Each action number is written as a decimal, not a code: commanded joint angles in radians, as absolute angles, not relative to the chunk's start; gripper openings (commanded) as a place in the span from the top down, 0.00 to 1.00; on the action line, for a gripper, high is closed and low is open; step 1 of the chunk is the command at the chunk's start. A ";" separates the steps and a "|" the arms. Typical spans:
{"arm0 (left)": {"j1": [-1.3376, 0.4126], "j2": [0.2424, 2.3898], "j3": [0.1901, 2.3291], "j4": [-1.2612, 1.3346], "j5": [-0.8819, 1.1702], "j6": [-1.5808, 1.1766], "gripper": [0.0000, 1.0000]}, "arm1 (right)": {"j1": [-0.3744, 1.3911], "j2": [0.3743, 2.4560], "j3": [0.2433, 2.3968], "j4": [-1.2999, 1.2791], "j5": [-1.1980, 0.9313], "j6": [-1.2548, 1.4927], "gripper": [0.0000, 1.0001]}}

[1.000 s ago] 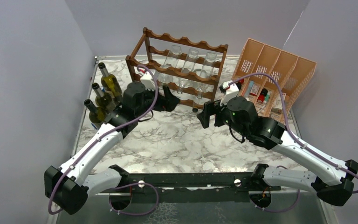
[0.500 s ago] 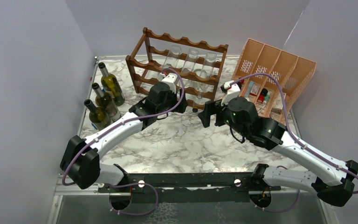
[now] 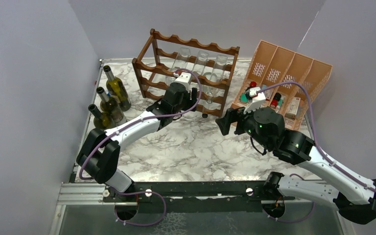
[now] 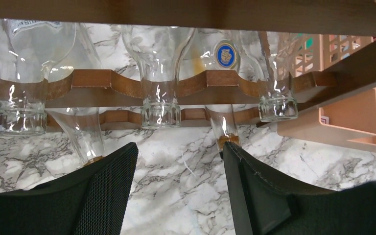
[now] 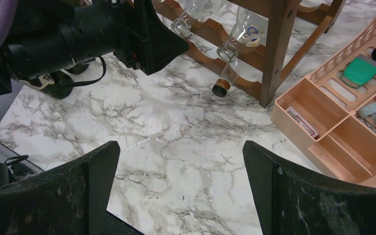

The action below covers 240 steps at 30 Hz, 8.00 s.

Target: Take the wine bottle off the wine rack

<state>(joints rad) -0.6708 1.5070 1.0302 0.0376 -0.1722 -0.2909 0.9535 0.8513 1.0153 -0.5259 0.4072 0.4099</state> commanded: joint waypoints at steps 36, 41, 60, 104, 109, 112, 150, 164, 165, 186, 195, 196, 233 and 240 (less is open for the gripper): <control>-0.636 1.678 1.152 0.136 -0.241 -0.207 0.48 | 0.952 0.812 1.023 -0.583 0.469 0.413 0.01; -0.629 1.686 1.164 0.125 -0.229 -0.197 0.52 | 0.951 0.808 1.025 -0.583 0.466 0.415 0.01; -0.617 1.641 1.142 0.080 -0.158 -0.196 0.76 | 0.952 0.802 1.014 -0.579 0.469 0.421 0.01; -0.617 1.335 0.813 0.015 -0.178 -0.291 1.00 | 0.951 0.900 0.972 -0.435 0.369 0.208 0.01; -0.617 1.307 0.806 0.003 -0.179 -0.290 1.00 | 0.953 0.964 0.884 -0.246 0.305 -0.119 0.01; -0.616 1.297 0.807 -0.005 -0.178 -0.287 1.00 | 0.952 1.043 0.858 -0.120 0.329 -0.268 0.00; -0.603 1.155 0.818 -0.127 -0.142 -0.290 1.00 | 0.764 1.748 0.869 0.878 -0.321 -1.207 0.02; -0.603 1.117 0.823 -0.173 -0.144 -0.293 1.00 | 0.759 1.915 0.915 1.112 -0.252 -1.316 0.15; -0.603 1.118 0.822 -0.175 -0.143 -0.294 1.00 | 0.759 1.920 0.915 1.125 -0.241 -1.325 0.17; -0.603 1.017 0.873 -0.281 -0.148 -0.311 0.44 | 0.783 1.789 0.851 1.054 -0.303 -1.270 0.63; -0.603 0.895 1.038 -0.434 -0.155 -0.243 0.24 | 0.831 1.672 0.788 0.998 -0.324 -1.241 0.66; -0.603 0.884 1.075 -0.448 -0.167 -0.231 0.23 | 0.840 1.656 0.777 0.994 -0.323 -1.232 0.66; -0.604 0.995 1.165 -0.443 0.215 -0.264 0.24 | 0.924 1.105 0.541 0.610 -0.064 0.041 0.71; -0.621 1.034 1.114 -0.331 0.288 -0.326 0.26 | 0.923 1.113 0.476 0.626 0.014 0.123 0.69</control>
<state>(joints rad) -0.6109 1.0565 1.1229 -0.4267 0.1856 -0.2775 0.9173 1.1267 0.4789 0.5247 -0.0723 0.0307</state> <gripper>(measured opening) 0.736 0.631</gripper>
